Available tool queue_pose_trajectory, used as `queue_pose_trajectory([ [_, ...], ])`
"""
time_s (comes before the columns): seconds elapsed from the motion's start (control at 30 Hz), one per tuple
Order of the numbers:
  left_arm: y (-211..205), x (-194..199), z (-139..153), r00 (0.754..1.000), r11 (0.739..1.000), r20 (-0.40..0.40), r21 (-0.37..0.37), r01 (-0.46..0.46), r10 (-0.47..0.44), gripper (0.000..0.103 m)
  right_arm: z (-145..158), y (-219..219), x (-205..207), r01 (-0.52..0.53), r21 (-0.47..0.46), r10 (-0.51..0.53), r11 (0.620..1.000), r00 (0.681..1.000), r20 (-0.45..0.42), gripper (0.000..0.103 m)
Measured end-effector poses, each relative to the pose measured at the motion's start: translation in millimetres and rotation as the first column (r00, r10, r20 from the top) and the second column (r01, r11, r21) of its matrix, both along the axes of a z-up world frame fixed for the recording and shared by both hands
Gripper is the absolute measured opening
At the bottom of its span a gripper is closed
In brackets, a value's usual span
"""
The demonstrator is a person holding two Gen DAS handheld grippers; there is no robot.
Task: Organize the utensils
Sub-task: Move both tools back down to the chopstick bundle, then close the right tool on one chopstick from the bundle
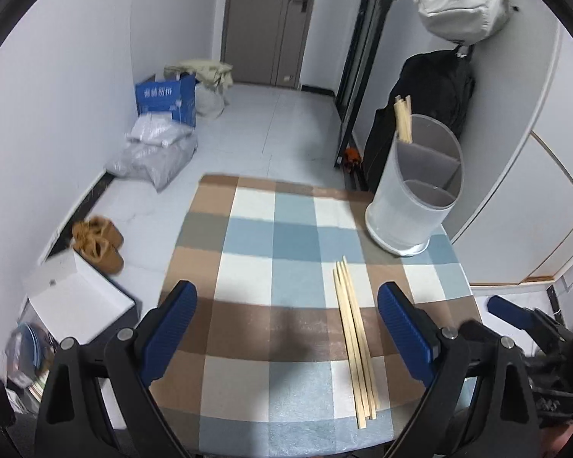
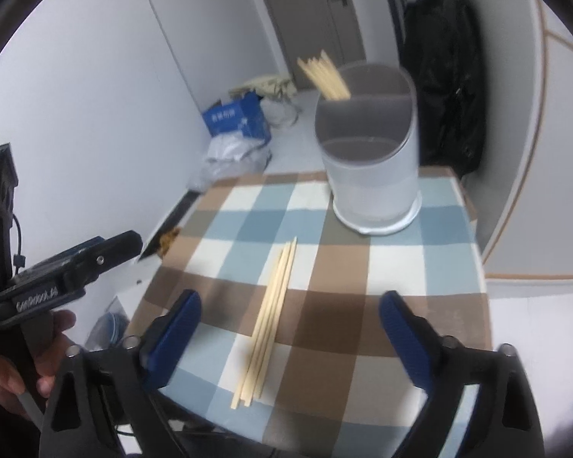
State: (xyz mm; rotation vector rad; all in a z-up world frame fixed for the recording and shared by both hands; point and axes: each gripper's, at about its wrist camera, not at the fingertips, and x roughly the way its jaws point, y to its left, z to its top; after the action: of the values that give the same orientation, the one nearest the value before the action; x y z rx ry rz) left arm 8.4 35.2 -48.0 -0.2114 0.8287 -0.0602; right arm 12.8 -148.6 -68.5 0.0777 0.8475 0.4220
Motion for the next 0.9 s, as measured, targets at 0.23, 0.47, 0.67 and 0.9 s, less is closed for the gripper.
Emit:
queue_pose_trajectory([
  [0.23, 9, 8, -11, 0.999, 0.999, -0.043, -0.026, -0.025, 0.024, 0.093, -36, 25, 58, -0.035, -0.071, 0.022, 0.997, 0.982, -0.186, 0.051],
  [0.47, 31, 16, -15, 0.994, 0.995, -0.063, -0.032, -0.092, 0.09, 0.093, -72, 53, 102, -0.101, -0.182, 0.039, 0.978, 0.948, -0.315, 0.018],
  [0.67, 43, 20, -17, 0.99, 0.991, -0.078, -0.061, -0.123, 0.118, 0.093, -80, 73, 117, -0.143, -0.239, 0.059, 0.961, 0.943, -0.326, 0.012],
  [0.9, 48, 16, -17, 0.987, 0.988, -0.095, -0.08, -0.135, 0.128, 0.093, -81, 83, 126, -0.163, -0.289, 0.058, 0.943, 0.939, -0.34, 0.009],
])
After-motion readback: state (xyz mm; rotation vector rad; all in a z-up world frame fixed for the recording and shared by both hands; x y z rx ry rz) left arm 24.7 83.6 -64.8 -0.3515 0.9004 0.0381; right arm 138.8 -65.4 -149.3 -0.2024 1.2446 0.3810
